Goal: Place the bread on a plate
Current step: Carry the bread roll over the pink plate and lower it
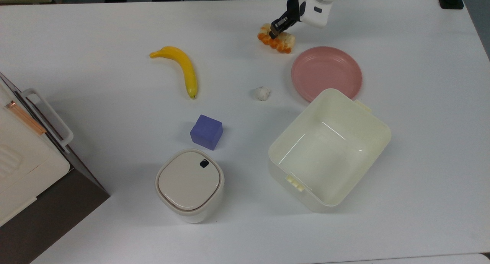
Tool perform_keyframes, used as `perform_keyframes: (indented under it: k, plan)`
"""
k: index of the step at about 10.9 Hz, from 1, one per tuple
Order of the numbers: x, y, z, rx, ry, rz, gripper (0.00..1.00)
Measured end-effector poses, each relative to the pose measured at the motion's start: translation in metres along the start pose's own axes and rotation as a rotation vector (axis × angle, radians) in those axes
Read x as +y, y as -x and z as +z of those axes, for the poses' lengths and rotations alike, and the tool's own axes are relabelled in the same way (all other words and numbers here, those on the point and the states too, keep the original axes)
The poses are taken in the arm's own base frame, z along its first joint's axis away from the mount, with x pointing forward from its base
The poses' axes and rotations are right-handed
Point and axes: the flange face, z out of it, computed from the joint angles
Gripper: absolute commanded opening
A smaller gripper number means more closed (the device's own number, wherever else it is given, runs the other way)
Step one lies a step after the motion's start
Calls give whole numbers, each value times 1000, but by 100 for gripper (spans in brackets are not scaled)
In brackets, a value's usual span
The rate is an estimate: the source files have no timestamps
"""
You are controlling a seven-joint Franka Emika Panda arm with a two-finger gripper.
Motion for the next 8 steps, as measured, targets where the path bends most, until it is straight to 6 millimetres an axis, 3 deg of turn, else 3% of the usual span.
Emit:
perform_keyframes:
  k: [2, 6, 8]
  plan:
    - [17, -7, -23, 47, -14, 45, 0]
    - [121, 18, -113, 119, -273, 176, 0]
    - [131, 7, -128, 222, -302, 348, 0]
